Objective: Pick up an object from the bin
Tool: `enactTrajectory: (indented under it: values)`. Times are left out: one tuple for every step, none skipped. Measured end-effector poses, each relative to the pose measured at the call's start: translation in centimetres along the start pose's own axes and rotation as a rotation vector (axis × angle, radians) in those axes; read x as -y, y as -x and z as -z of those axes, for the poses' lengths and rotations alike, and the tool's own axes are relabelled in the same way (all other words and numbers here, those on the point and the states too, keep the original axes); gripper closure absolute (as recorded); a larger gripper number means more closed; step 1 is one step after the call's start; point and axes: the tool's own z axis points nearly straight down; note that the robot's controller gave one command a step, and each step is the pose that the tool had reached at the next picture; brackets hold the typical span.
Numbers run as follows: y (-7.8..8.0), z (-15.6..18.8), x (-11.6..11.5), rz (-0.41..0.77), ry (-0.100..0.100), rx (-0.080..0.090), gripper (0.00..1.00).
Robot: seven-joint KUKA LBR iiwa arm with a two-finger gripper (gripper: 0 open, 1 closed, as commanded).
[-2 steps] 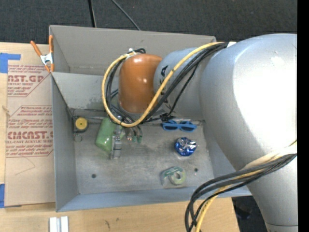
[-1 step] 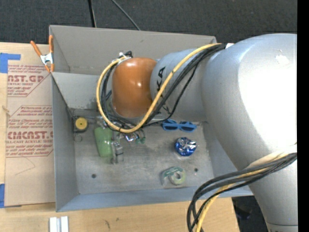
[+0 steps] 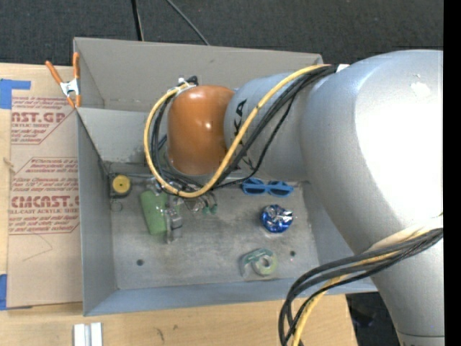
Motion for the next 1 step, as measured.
enactTrajectory:
  values:
    - [0.20, 6.63, -0.09, 0.000, -0.002, 0.006, 1.00]
